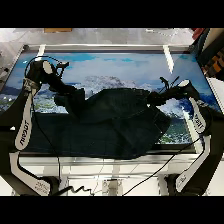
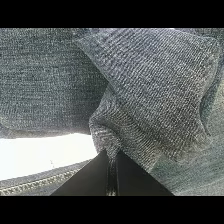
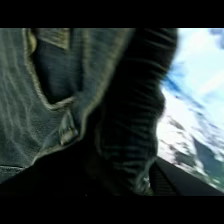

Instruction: Fold the clothes and pants, and hang the long-sleeved shirts on hangers.

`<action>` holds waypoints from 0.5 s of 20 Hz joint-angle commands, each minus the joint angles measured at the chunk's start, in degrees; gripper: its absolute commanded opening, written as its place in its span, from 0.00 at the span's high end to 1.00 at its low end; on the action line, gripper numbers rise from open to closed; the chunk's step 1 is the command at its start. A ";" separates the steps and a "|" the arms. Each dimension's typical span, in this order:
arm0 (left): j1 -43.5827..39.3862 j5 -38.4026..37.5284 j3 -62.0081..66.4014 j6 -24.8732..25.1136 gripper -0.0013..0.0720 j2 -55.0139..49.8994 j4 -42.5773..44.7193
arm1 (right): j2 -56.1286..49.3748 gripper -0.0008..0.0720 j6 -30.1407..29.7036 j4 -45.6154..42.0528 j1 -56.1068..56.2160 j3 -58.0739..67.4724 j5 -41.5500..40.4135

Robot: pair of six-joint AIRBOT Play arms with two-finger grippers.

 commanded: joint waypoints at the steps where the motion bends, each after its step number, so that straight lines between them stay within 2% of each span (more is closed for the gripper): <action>1: 0.00 0.02 -0.02 0.02 0.96 -0.02 0.02 | 0.02 0.17 -1.53 -1.38 1.92 -0.02 -0.28; 5: 0.00 0.04 -0.02 0.02 0.96 -0.02 0.02 | 0.04 0.18 -1.51 -1.18 1.99 -0.02 -2.03; 6: 0.00 0.04 -0.02 0.02 0.96 -0.02 0.02 | 0.04 0.37 -1.51 -1.05 2.16 -0.02 -2.14; 7: 0.00 0.04 -0.02 0.02 0.96 -0.02 0.02 | 0.04 0.76 -1.51 -0.92 2.36 -0.02 -2.16; 8: 0.00 0.04 -0.02 0.02 0.96 -0.02 0.02 | 0.04 0.93 -1.49 -0.94 2.47 -0.02 -2.58; 10: 0.00 0.07 -0.02 0.09 0.96 -0.02 0.04 | 0.33 0.94 -1.46 -0.98 2.43 0.04 -3.43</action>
